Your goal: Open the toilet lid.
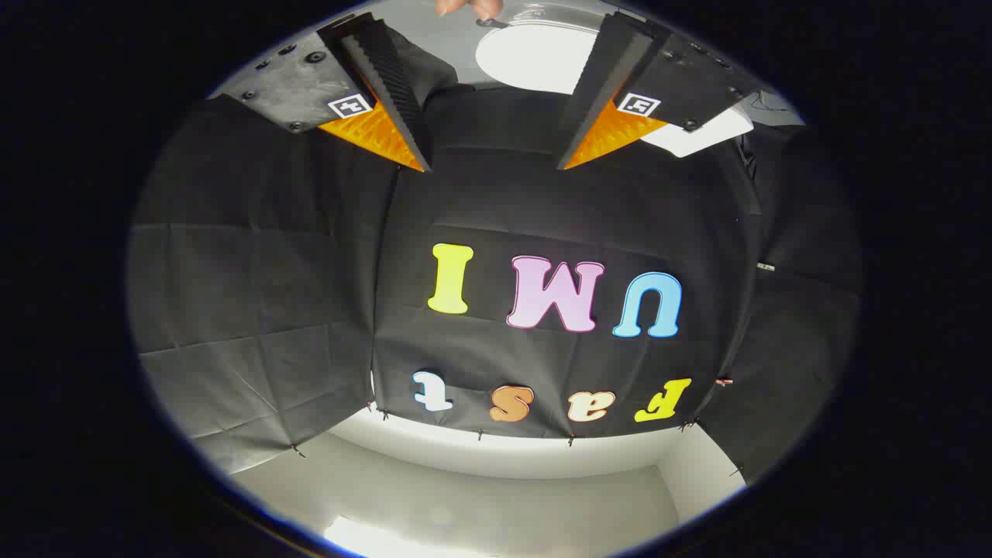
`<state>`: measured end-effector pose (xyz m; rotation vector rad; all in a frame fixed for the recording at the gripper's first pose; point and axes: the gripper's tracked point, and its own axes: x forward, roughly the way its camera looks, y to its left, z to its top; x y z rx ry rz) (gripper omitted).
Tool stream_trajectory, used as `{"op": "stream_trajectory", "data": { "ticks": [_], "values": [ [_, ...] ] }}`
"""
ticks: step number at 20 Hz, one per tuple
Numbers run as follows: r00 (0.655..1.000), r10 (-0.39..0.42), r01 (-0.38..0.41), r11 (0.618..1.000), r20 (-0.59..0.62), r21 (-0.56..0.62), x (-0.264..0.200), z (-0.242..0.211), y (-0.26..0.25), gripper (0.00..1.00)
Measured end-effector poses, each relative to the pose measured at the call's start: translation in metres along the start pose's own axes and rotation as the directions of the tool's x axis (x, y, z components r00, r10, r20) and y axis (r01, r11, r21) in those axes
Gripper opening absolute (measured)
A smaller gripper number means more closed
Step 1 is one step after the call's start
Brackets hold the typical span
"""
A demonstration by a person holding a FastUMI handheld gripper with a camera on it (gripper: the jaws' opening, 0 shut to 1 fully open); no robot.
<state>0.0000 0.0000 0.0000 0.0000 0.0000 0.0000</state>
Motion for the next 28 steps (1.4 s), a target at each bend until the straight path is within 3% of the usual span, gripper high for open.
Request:
{"op": "stream_trajectory", "data": {
  "ticks": [28],
  "values": [
    [0.998,-0.016,0.016,1.0,-0.06,0.004,0.008,-0.02,0.0,0.99]
  ]
}}
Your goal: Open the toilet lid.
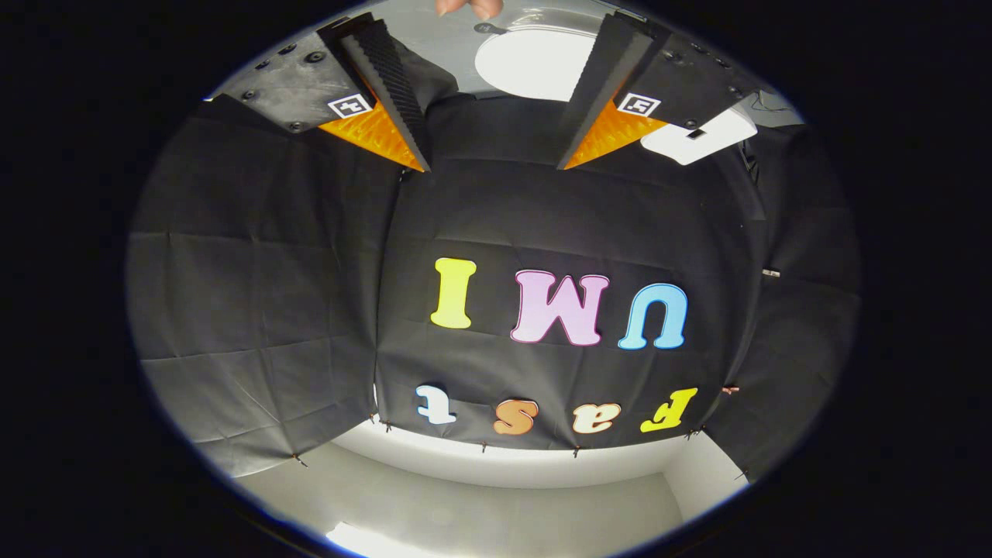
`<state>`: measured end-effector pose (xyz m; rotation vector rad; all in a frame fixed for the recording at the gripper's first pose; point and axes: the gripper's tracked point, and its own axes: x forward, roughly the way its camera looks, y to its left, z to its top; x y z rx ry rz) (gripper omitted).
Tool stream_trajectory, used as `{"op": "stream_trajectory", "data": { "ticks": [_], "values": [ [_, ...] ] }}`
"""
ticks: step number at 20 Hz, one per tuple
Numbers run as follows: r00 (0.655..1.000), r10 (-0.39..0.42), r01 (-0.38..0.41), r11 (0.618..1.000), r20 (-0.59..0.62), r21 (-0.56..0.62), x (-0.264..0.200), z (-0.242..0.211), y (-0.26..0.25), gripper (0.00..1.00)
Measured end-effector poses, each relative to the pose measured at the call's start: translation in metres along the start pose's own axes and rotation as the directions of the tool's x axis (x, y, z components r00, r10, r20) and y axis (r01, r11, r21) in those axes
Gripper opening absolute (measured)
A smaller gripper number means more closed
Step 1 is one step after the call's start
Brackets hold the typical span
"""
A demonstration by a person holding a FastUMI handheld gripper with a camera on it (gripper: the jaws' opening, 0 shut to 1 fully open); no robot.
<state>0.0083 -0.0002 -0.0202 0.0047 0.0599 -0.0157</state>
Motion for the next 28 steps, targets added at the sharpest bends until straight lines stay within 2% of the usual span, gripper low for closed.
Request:
{"op": "stream_trajectory", "data": {
  "ticks": [7,13,19,28],
  "values": [
    [1.0,0.013,-0.013,1.0,0.002,0.024,0.01,-0.014,0.002,0.99],
    [0.999,0.047,-0.047,0.999,-0.006,0.005,0.028,-0.052,0.007,0.99],
    [0.983,0.124,-0.121,0.992,-0.132,0.032,0.048,-0.13,0.02,0.99],
    [0.939,0.198,-0.19,0.98,-0.28,0.056,0.063,-0.248,0.011,1.0]
  ]
}}
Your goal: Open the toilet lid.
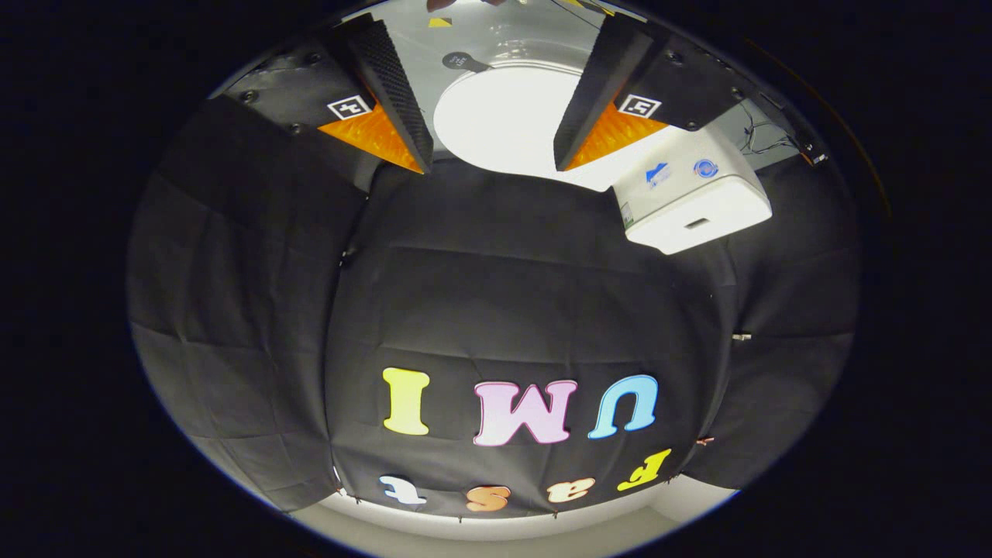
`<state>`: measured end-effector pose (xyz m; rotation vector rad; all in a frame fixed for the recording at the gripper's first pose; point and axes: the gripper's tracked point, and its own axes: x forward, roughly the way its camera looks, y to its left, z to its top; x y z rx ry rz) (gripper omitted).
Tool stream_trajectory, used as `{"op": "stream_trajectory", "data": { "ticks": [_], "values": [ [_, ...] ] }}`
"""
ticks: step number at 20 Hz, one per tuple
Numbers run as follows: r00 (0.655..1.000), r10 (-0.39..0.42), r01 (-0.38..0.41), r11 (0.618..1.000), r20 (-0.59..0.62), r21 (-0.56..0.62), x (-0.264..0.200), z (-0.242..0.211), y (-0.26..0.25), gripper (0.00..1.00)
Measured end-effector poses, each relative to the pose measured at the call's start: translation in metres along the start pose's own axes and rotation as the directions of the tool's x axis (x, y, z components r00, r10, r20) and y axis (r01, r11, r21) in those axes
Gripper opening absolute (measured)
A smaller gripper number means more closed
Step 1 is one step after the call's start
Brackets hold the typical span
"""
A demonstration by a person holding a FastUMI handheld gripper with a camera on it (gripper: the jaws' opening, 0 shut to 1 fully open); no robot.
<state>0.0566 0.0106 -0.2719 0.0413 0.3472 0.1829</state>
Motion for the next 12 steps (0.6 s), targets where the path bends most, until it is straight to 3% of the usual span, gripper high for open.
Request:
{"op": "stream_trajectory", "data": {
  "ticks": [6,12],
  "values": [
    [0.998,0.014,-0.007,0.993,-0.059,0.119,0.019,-0.035,-0.022,0.99],
    [0.991,0.059,-0.022,0.957,-0.118,0.288,0.047,-0.071,-0.041,0.99]
  ]
}}
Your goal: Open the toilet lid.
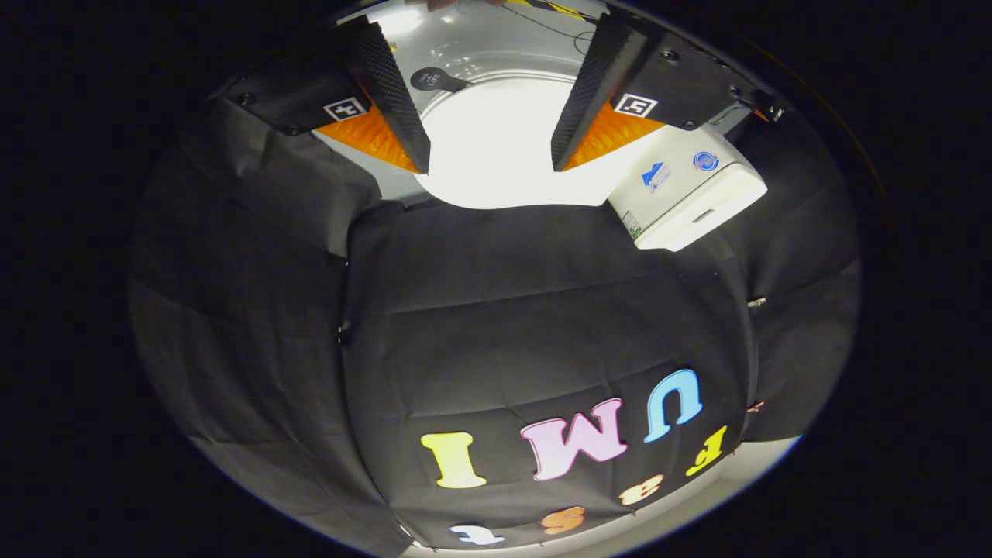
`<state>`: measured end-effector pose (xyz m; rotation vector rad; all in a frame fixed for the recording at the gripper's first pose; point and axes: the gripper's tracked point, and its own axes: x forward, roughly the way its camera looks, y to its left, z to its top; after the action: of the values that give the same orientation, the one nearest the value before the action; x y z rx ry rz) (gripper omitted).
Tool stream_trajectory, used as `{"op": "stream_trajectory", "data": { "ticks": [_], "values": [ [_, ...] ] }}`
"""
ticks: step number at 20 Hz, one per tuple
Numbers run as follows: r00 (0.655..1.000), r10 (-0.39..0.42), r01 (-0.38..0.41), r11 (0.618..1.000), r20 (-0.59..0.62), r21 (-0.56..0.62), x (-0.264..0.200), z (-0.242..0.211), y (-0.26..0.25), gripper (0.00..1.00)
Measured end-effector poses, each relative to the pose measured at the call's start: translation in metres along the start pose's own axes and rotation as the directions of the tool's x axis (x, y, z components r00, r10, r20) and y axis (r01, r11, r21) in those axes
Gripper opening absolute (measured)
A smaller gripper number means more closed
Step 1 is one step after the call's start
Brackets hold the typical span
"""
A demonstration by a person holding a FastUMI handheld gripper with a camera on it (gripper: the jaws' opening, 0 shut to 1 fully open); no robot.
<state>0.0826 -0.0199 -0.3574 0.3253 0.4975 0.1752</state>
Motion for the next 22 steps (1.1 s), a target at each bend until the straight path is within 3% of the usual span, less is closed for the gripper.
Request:
{"op": "stream_trajectory", "data": {
  "ticks": [4,10,18,22],
  "values": [
    [0.999,0.022,-0.014,0.986,-0.049,0.164,0.02,-0.017,-0.029,0.99],
    [0.991,0.042,0.009,0.926,-0.127,0.377,0.042,-0.055,-0.062,0.99],
    [0.969,0.077,0.068,0.827,-0.233,0.558,0.063,-0.099,-0.087,0.99],
    [0.953,0.062,0.124,0.815,-0.297,0.566,0.07,-0.124,-0.104,0.98]
  ]
}}
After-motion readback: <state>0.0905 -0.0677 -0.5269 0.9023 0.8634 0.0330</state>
